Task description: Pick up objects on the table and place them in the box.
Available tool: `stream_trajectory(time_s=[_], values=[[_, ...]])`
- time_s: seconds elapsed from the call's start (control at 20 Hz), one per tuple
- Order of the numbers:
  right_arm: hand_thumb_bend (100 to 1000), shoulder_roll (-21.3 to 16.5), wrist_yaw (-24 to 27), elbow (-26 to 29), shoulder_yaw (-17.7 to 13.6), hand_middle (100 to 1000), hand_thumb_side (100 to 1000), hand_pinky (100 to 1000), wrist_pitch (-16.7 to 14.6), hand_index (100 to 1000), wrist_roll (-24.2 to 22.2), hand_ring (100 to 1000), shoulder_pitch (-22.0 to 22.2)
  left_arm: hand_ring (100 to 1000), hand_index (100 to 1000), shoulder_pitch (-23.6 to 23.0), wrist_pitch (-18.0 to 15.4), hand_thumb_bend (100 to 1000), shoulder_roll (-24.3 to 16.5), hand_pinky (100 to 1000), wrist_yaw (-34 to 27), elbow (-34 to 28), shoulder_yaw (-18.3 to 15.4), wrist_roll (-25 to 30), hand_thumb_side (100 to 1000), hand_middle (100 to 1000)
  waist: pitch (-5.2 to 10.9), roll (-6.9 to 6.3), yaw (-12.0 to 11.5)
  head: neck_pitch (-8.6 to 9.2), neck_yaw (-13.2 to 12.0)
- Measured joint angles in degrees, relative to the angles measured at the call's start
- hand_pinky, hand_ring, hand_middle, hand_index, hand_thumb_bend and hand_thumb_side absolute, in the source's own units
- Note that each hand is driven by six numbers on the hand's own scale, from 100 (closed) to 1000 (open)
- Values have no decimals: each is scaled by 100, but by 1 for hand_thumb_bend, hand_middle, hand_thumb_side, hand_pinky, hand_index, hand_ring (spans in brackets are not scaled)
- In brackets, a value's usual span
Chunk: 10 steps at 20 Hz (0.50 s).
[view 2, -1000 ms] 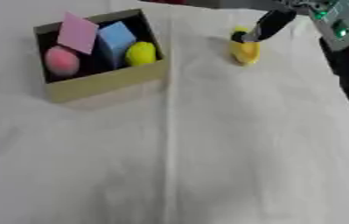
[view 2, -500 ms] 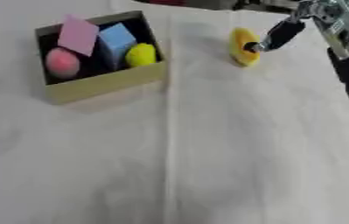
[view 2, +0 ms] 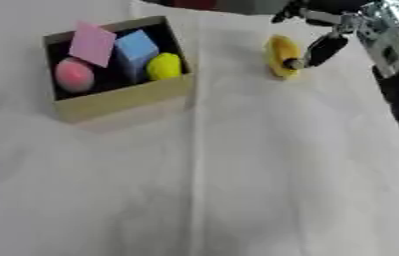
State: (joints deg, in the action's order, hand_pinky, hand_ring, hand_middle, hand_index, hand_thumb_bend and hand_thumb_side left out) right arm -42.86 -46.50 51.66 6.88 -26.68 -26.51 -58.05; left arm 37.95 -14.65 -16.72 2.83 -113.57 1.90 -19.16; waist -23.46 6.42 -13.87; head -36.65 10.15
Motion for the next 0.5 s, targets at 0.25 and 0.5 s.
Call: stream_trajectory(time_s=[0.25, 0.5], values=[[415, 121, -241, -259, -52, 843, 272, 854, -7, 913, 50, 904, -55, 732, 798, 27, 0, 515, 0, 711, 0, 0, 0, 0, 514, 669, -31, -12, -24, 42, 0], [408, 179, -466, -475, -146, 809, 261, 852, 34, 906, 127, 896, -102, 732, 798, 40, 0, 515, 1, 711, 0, 0, 0, 0, 515, 669, -49, -6, -42, 44, 0]])
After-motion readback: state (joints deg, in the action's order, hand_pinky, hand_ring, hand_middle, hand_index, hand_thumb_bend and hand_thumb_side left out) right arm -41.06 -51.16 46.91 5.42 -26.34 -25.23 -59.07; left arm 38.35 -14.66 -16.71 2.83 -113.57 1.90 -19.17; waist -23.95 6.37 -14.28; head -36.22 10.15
